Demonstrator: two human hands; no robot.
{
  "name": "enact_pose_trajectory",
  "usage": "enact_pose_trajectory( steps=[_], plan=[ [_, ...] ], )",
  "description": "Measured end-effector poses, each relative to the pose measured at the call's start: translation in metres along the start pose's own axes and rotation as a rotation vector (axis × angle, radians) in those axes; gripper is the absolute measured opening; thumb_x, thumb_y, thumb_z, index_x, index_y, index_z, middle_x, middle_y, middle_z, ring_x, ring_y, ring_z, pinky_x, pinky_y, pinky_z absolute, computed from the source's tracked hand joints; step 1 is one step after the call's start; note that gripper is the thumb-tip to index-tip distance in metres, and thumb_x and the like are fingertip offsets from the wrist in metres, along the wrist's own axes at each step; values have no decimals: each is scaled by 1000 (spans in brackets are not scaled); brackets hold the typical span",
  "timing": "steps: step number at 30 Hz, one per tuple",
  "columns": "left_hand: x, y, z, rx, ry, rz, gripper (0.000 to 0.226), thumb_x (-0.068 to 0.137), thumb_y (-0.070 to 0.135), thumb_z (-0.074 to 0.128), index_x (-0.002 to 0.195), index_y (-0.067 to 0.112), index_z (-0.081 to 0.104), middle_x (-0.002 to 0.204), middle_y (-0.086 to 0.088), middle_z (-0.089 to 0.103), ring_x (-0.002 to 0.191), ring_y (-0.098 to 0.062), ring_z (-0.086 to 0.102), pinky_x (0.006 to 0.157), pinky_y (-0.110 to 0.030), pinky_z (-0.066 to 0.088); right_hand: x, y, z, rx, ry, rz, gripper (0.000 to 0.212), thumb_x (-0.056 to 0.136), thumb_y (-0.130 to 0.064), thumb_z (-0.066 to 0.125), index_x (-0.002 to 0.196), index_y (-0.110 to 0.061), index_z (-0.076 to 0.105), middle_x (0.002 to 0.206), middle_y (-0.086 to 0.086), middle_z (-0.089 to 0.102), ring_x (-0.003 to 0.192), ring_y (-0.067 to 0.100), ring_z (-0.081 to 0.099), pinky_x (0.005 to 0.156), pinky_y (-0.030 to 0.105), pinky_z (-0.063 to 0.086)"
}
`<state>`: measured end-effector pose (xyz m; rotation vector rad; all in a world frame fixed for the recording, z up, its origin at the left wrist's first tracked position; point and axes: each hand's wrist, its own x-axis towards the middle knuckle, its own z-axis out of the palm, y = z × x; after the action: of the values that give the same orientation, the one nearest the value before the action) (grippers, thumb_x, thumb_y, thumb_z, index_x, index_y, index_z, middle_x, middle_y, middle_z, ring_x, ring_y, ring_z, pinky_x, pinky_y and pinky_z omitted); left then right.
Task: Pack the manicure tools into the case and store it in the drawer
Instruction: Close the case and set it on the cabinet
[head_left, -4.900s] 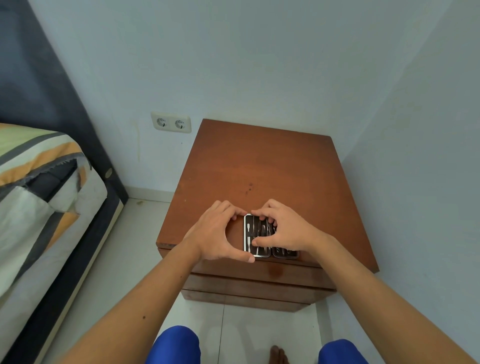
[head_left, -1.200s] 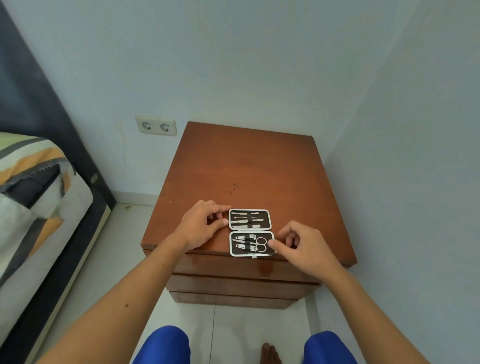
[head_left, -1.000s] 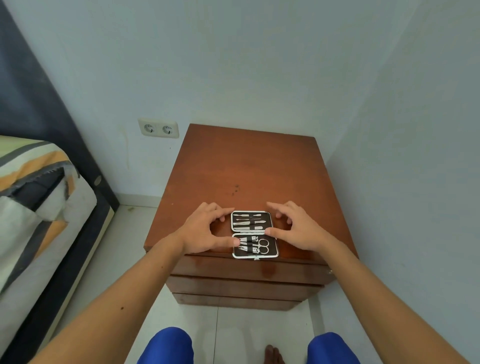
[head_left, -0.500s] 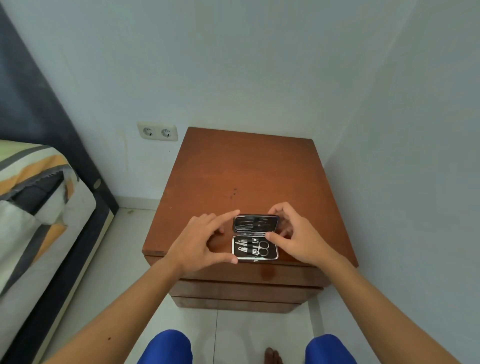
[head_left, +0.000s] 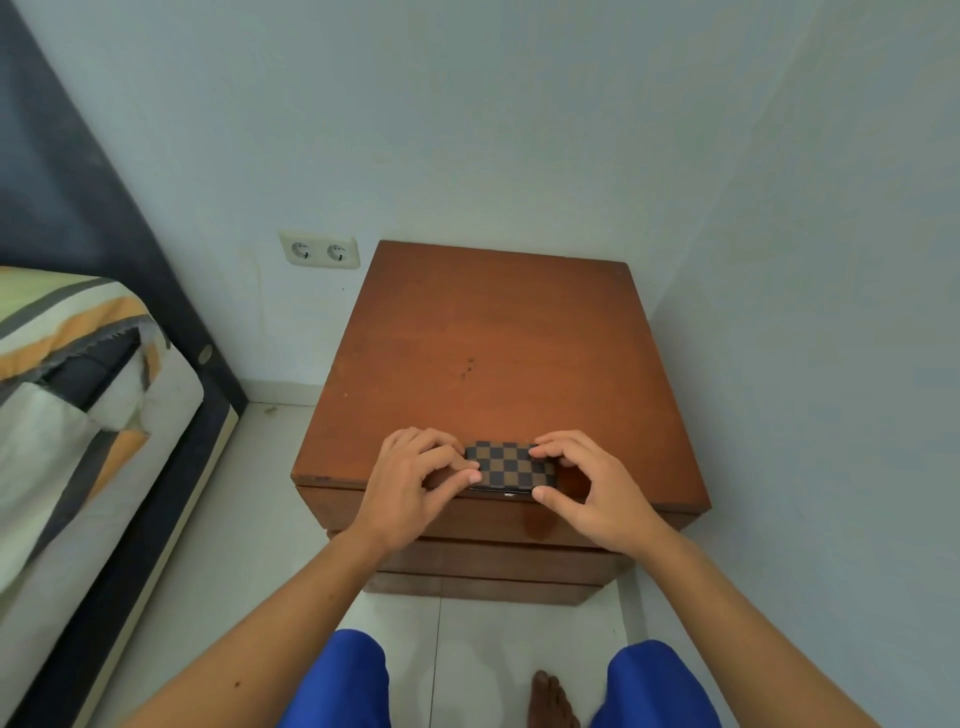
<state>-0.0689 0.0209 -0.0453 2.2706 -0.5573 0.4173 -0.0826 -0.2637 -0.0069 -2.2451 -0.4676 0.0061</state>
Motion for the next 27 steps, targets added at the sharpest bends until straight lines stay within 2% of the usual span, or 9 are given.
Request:
enact_pose_trajectory(
  steps=[3,8,13,17,20,23,25,27],
  plan=[
    [3,0,1,-19,-3,-56,26,93,57,71,88,32,78,105,21,70,101,-8,62,99,-40,42,-1,1,1,8,19,20,33,89,-29,82,121,-29,72,137,-16,60,129,7,58,109,32,48],
    [8,-2,-2,5,-68,-81,29,91,65,68,88,37,74,98,25,70,101,-6,60,98,-38,36,2,0,0,-20,-4,35,29,87,-26,84,114,-26,74,134,-16,60,128,5,57,111,35,46],
    [11,2,-7,6,-117,-98,17,92,51,78,88,38,70,98,23,68,97,-8,56,97,-40,33,3,-1,2,-48,-25,38,29,89,-27,82,116,-25,72,135,-14,58,127,9,55,112,38,45],
    [15,18,-15,-6,-179,-182,16,93,42,81,85,33,70,96,18,70,95,-11,54,98,-43,38,2,-12,-2,-113,-70,56,38,93,-27,79,128,-20,67,141,-4,56,131,17,53,113,46,44],
    [13,26,-23,-37,-220,-241,7,96,42,77,96,37,73,100,21,72,103,-10,56,94,-43,50,-9,-18,-8,-139,-67,95,50,90,-36,79,137,-27,63,148,-6,50,137,15,49,115,45,44],
    [-3,25,-36,6,-232,-224,24,98,53,70,121,43,70,109,28,69,108,0,57,91,-33,54,-34,-8,-22,-174,63,127,55,86,-45,80,136,-36,61,148,-13,47,140,10,41,117,39,41],
    [-19,18,-47,41,-184,-204,29,98,56,68,125,44,69,111,29,68,108,4,58,92,-32,56,-56,5,-36,-210,216,177,60,82,-51,81,136,-36,60,146,-13,48,139,11,40,116,36,38],
    [-37,5,-60,130,-71,-191,34,96,61,64,123,41,71,112,24,68,110,-1,58,96,-35,53,-75,21,-46,-230,398,256,74,76,-52,86,140,-28,58,143,-4,49,137,17,42,114,35,35]
  ],
)
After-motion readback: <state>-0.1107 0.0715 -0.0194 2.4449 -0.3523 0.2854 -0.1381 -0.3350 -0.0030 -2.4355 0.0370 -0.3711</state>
